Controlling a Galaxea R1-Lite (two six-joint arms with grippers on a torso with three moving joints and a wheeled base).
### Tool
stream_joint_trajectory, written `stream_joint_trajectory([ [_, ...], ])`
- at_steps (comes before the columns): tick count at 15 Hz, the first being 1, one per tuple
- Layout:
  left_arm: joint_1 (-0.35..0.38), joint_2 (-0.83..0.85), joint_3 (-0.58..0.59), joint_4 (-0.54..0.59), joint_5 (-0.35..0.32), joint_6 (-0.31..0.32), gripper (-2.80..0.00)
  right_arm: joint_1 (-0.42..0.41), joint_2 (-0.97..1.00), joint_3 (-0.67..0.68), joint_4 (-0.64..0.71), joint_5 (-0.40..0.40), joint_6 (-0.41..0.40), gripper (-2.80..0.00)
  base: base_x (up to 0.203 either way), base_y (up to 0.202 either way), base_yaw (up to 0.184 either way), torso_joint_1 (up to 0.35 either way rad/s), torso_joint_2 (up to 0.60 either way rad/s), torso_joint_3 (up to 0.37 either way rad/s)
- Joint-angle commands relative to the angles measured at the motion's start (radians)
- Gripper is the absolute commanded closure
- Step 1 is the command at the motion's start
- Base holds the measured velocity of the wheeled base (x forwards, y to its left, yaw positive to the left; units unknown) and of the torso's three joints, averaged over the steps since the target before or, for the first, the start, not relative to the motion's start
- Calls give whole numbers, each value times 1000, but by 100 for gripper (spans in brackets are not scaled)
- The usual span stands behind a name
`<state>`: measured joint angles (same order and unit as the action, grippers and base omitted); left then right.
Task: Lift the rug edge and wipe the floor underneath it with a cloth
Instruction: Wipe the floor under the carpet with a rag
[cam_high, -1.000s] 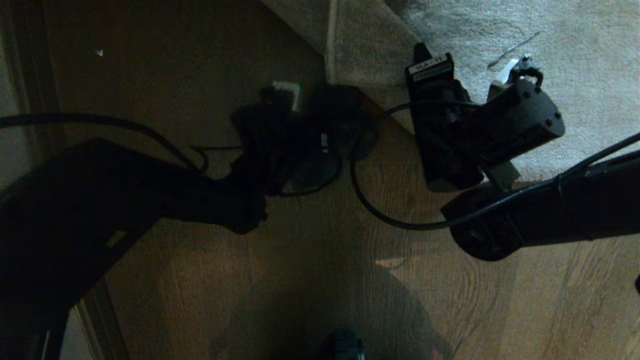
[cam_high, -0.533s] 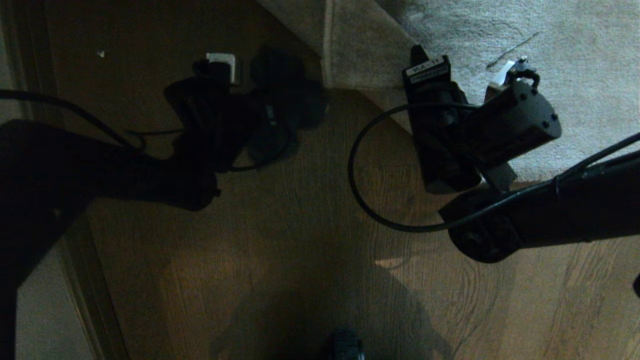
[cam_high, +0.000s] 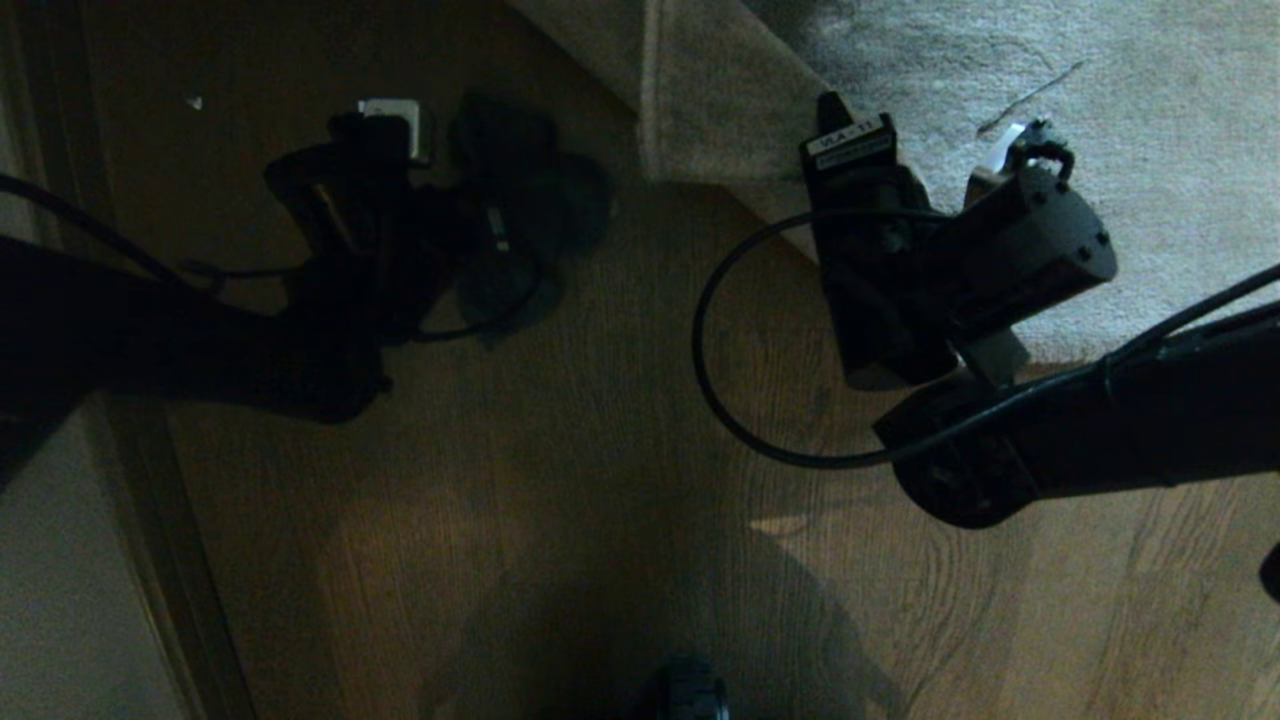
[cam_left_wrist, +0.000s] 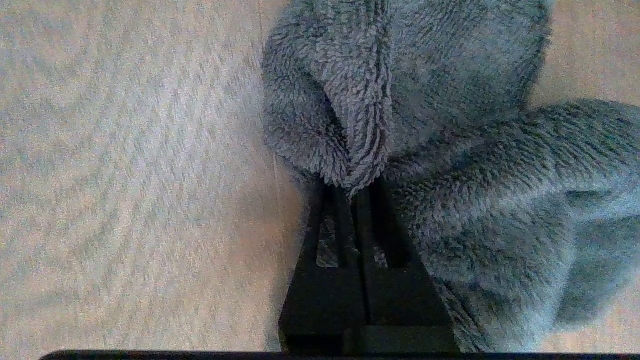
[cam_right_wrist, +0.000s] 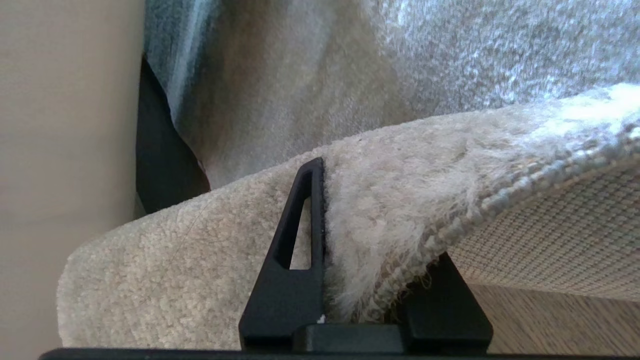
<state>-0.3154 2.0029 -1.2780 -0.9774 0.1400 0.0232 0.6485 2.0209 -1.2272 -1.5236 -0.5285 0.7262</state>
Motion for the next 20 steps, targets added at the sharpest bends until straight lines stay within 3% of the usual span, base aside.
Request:
stream_joint_trajectory([
  [1,-39,-75,44,-22,-7,0,0,-1,4,2,-10,-4,4,0,0,0,0,0,0,0],
  [6,-169,-214,184,-24,1,0,0,0,6,23,-23,-4,5,0,0,0,0,0,0,0],
  [9,-212,-257,231,-26,1,1,0,2,4,26,-23,-2,7,0,0,0,0,0,0,0],
  [13,-274,-261,260,-22,-2,1,0,2,6,28,-21,-2,5,0,0,0,0,0,0,0],
  [20,-362,-193,495,-57,-11,31,0,1,6,30,-21,-4,4,0,0,0,0,0,0,0],
])
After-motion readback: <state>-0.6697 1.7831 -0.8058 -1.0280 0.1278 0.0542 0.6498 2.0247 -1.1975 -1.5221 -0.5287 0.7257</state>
